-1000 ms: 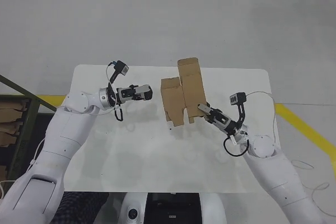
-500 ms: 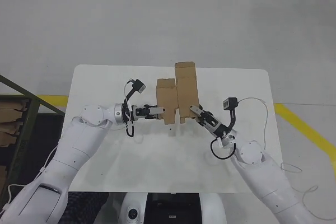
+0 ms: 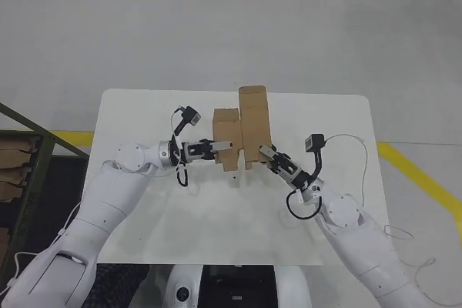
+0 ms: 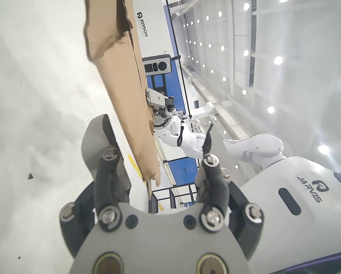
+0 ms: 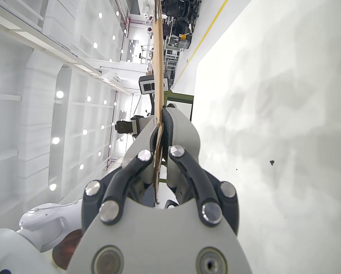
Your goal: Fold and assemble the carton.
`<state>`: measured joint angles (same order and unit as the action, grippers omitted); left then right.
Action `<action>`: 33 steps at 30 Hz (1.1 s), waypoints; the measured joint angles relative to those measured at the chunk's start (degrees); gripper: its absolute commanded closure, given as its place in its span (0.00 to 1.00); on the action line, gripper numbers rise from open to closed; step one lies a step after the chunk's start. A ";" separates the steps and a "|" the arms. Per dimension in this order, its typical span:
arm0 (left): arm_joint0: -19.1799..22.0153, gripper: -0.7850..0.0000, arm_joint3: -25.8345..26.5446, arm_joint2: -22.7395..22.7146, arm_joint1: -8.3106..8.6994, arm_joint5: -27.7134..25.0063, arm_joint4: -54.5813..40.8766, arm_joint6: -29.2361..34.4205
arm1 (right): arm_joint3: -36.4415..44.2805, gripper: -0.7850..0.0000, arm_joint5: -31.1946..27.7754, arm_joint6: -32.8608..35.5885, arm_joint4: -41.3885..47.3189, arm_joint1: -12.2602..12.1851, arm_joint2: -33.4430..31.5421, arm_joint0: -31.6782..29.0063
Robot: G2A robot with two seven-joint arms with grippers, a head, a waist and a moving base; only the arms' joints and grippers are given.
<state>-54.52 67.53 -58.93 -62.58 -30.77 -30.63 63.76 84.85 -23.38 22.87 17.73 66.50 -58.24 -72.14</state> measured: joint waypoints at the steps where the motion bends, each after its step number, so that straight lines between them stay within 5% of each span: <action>1: 0.10 0.50 -0.21 0.08 -0.06 -0.03 0.02 -0.04 | -0.06 1.00 0.04 0.04 0.08 0.07 0.03 0.04; 8: 0.47 0.65 -1.20 0.36 -0.39 -0.07 0.27 -0.21 | -0.32 1.00 0.08 -0.12 0.44 0.53 -0.03 0.07; 12: 0.42 1.00 -1.50 0.20 -0.52 0.19 -0.30 -0.40 | -0.07 1.00 0.02 -0.03 0.39 0.80 0.07 0.08; 15: 0.49 1.00 -1.68 -0.04 -0.57 0.19 -0.35 -0.42 | 0.14 0.62 -0.10 0.17 0.26 0.97 0.08 0.13; 16: 0.50 1.00 -1.75 -0.15 -0.57 0.10 -0.33 -0.41 | 0.21 0.10 -0.20 0.24 0.23 1.01 0.03 0.12; 17: 0.51 1.00 -1.84 -0.28 -0.56 0.01 -0.29 -0.38 | 0.30 0.00 -0.32 0.32 0.21 1.04 -0.04 0.09; 26: 0.76 1.00 -3.78 -2.01 -0.17 -0.43 -0.12 2.37 | 1.58 0.00 -3.38 2.30 1.07 0.66 -3.63 -1.51; 33: 2.21 1.00 -5.84 -2.69 0.53 1.61 0.10 11.39 | -1.62 0.00 -6.38 12.20 4.90 -0.12 -7.40 -0.23</action>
<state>-52.31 61.69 -61.63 -62.05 -29.16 -30.54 75.15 83.23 -29.76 35.07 22.63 66.38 -65.64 -72.37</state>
